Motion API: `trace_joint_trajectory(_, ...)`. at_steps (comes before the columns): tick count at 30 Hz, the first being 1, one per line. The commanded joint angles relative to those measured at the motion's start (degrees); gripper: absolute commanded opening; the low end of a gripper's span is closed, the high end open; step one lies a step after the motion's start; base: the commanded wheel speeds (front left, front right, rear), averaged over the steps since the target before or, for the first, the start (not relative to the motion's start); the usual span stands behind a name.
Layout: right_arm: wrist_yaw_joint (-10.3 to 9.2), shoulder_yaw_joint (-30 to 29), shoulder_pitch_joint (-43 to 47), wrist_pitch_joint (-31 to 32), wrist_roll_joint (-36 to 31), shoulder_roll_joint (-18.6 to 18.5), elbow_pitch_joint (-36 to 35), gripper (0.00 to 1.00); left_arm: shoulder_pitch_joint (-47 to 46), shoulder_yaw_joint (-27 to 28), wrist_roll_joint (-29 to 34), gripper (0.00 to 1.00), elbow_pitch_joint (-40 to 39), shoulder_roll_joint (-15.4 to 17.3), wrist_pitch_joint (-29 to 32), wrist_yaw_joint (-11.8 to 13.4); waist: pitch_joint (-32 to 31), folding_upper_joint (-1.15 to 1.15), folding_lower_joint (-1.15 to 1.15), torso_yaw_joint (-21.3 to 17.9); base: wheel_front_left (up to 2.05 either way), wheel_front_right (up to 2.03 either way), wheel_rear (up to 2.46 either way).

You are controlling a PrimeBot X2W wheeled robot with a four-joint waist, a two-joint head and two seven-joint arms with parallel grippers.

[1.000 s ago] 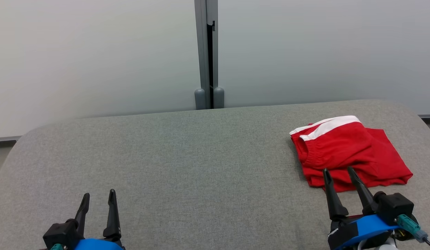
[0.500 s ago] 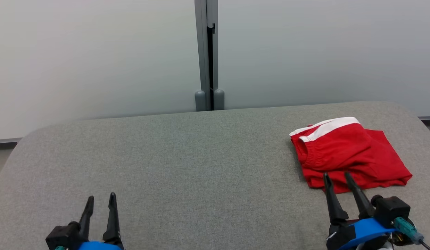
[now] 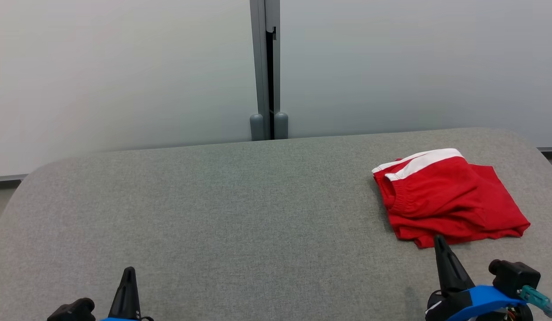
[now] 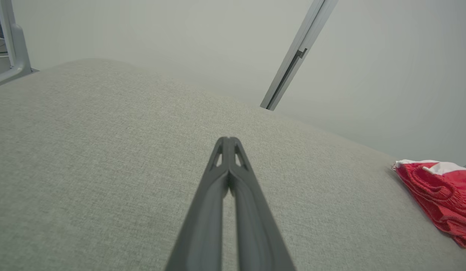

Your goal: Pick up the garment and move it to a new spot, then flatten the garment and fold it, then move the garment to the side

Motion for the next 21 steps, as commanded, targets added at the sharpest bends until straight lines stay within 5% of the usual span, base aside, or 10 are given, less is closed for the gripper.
trace_joint_trajectory(1,0.01,-0.4,-1.2,0.4,2.3,0.0,-1.3,0.00,-2.1,0.4,-2.1,0.00,-1.3,0.0,0.4,0.0,0.0,0.00,0.00,0.1,0.00,0.00,0.00)
trace_joint_trajectory(21,0.01,-2.2,-1.7,5.0,20.3,0.2,-3.2,0.00,-3.9,1.8,-19.4,0.00,-3.5,-0.4,5.0,0.0,0.9,0.00,0.00,0.4,0.00,0.00,0.00)
